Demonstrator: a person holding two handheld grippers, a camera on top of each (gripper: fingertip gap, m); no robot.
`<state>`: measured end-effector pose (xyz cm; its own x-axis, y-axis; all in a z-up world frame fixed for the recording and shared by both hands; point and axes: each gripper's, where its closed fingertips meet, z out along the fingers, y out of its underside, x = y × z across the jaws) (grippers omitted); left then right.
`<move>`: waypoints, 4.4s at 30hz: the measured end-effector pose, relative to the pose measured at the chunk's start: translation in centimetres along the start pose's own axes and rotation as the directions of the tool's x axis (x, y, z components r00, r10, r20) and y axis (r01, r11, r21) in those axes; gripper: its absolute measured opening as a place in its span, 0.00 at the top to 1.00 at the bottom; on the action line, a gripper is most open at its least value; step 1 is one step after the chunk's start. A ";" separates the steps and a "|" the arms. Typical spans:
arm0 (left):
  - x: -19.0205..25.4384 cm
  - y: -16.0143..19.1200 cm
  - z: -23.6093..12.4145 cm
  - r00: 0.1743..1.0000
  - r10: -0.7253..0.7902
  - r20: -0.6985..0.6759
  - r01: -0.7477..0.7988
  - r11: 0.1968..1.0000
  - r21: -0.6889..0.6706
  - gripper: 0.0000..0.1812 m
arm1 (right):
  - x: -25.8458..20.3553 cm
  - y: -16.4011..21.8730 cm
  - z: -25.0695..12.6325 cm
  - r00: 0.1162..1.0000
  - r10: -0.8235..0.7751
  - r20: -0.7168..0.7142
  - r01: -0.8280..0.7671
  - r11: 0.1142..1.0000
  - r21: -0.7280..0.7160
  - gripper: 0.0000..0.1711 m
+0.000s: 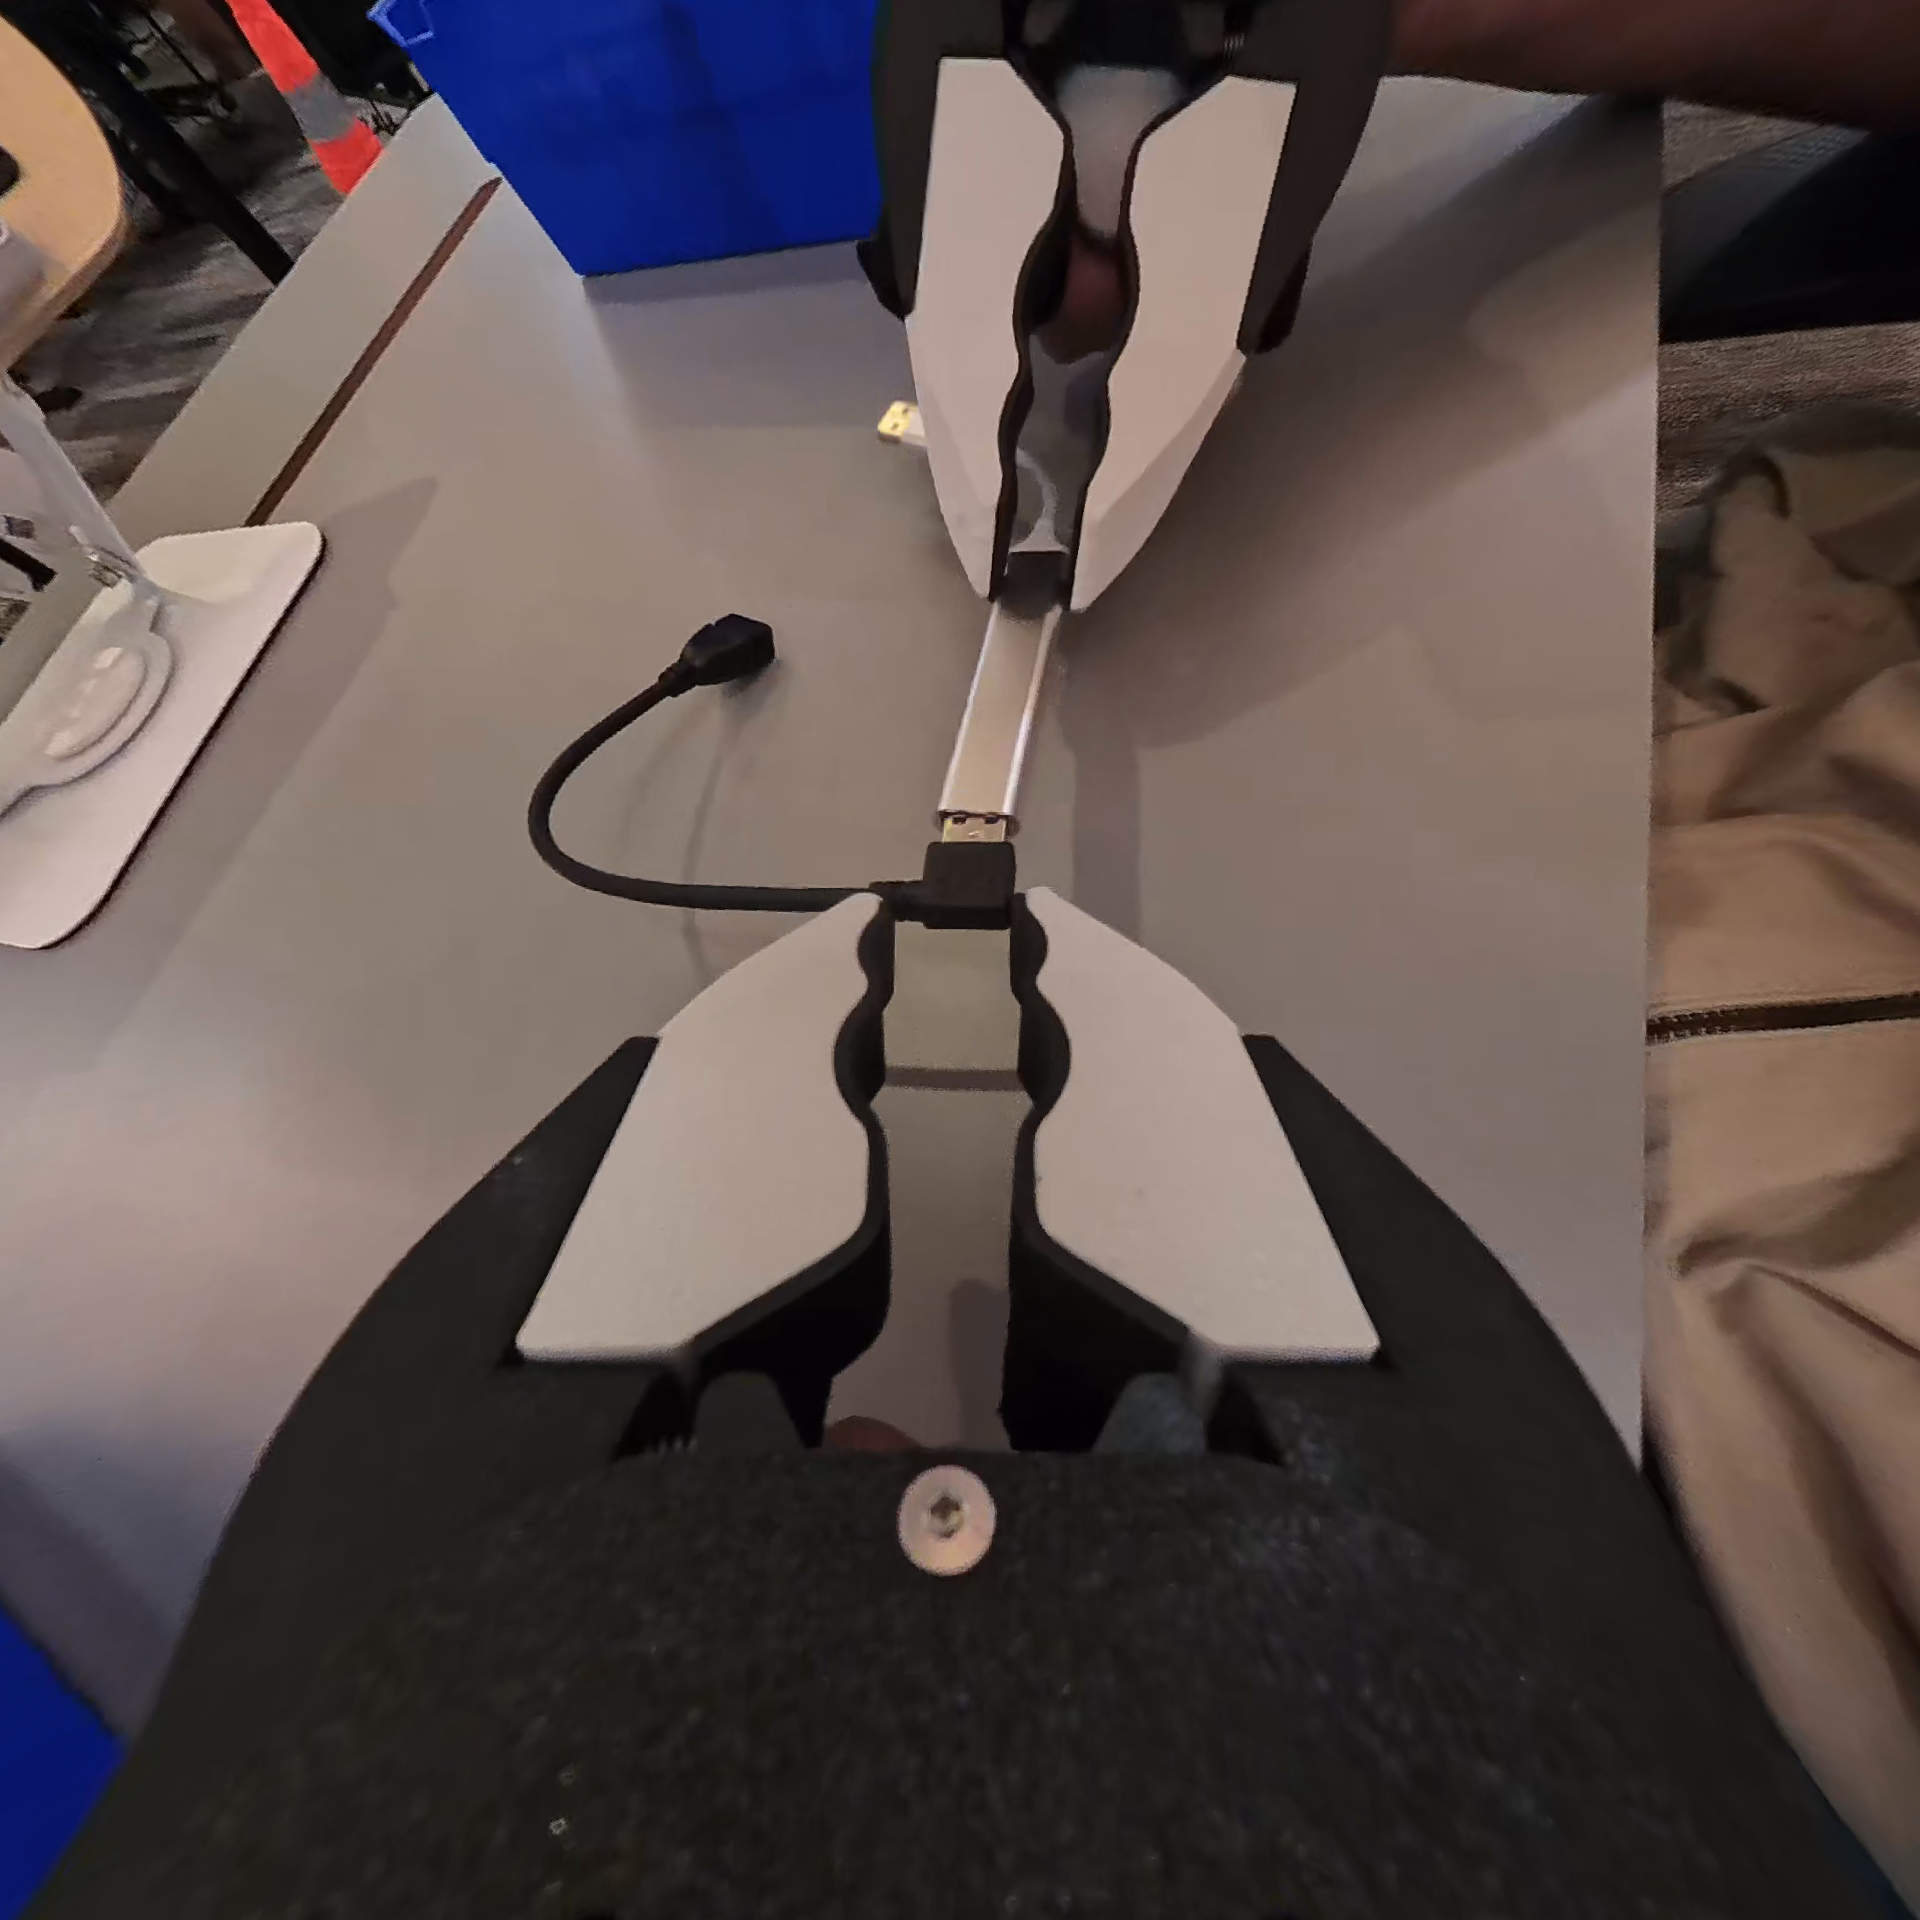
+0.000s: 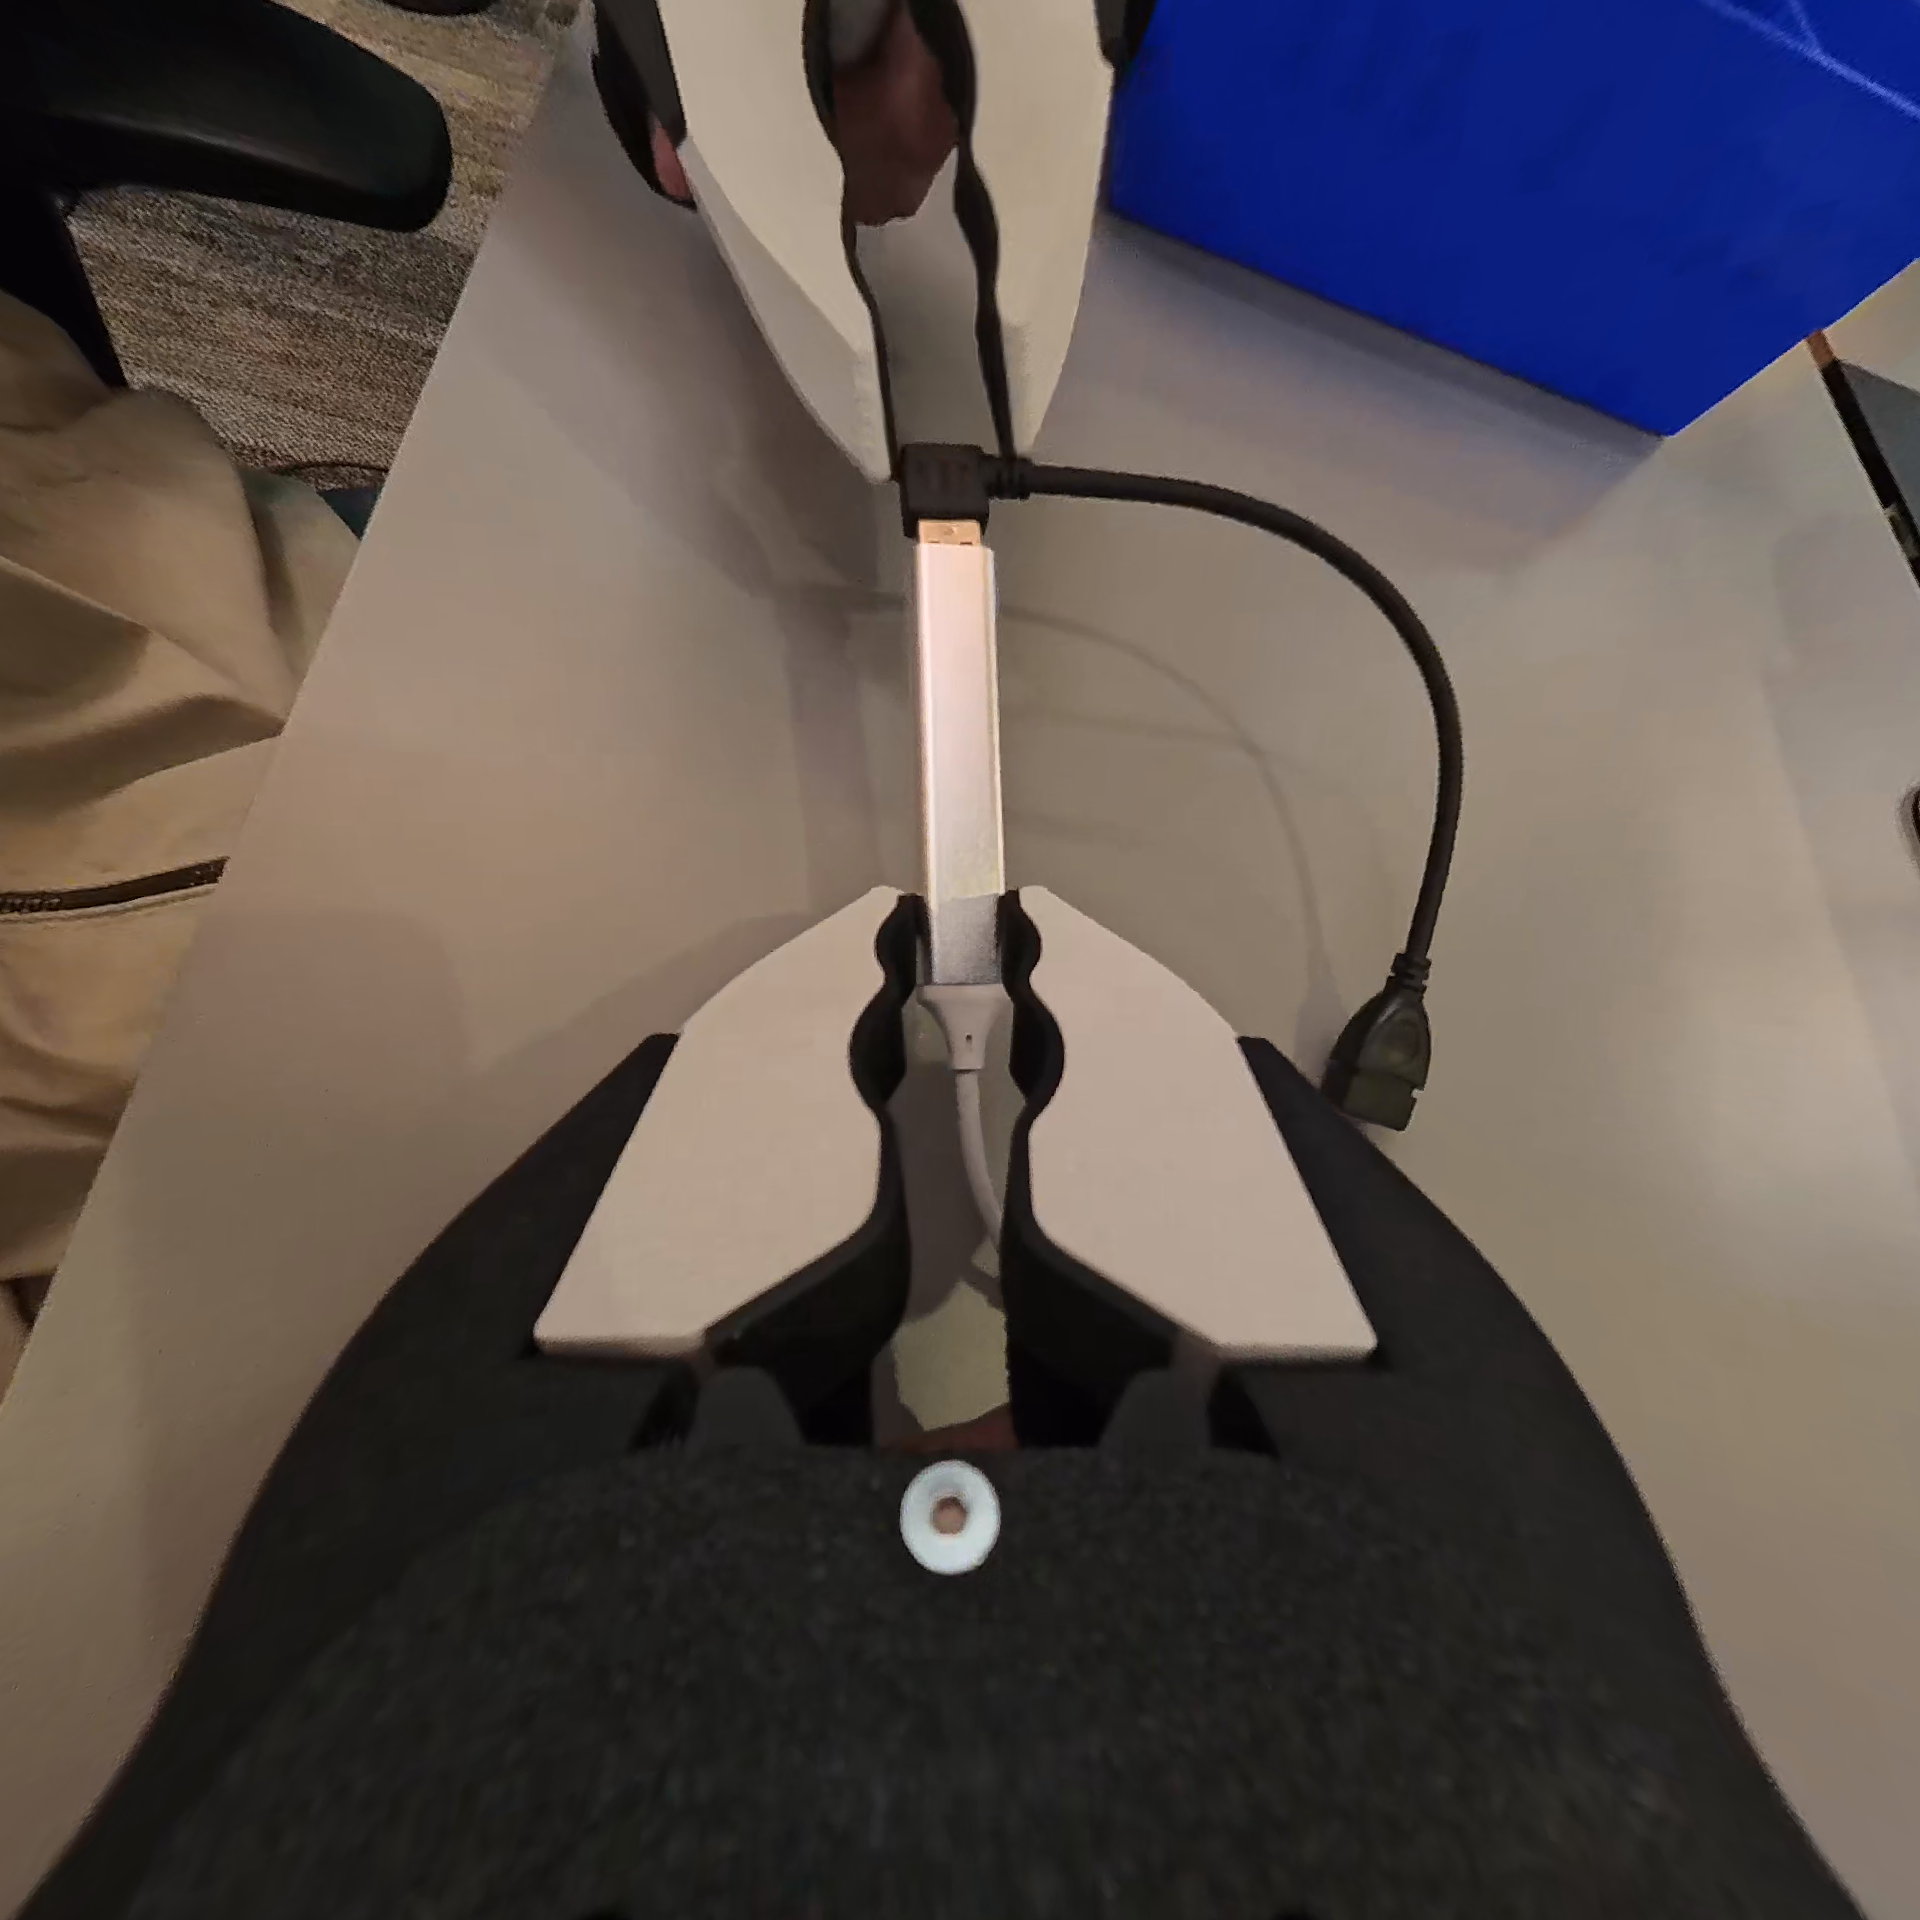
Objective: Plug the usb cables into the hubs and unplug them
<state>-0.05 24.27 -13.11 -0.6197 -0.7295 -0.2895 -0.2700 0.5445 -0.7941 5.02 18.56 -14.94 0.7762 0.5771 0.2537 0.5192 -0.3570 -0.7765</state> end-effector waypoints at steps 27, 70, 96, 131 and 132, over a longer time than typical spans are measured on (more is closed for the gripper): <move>0.8 -2.8 -1.2 0.991 -0.076 -0.115 0.095 0.980 0.175 0.92 | -1.0 -0.3 0.1 0.998 0.004 0.059 -0.008 0.997 0.081 0.91; 0.2 -2.8 -0.6 0.974 -0.188 -0.123 0.213 0.948 0.237 0.85 | -1.0 -1.9 -1.1 0.990 0.092 0.109 -0.113 0.971 0.213 0.91; 1.2 -3.1 -0.6 0.995 0.095 0.021 -0.097 0.978 0.186 0.80 | -1.4 -1.6 -1.1 0.989 0.080 0.122 -0.101 0.979 0.177 0.91; 1.9 -2.8 -0.2 0.983 0.176 0.048 -0.181 0.975 0.128 0.92 | -1.7 -0.8 0.4 0.994 0.057 0.093 -0.060 0.998 0.032 0.90; 1.8 -2.8 -0.2 0.983 0.173 0.062 -0.179 0.975 0.128 0.92 | -1.6 -0.8 0.3 0.996 0.045 0.081 -0.047 0.998 0.029 0.90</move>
<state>-0.56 21.51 -11.35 -0.6104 -0.6486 -0.4547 -0.0581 0.6091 -0.7909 3.29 18.14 -14.87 0.7670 0.6184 0.1709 0.4715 -0.3626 -0.8039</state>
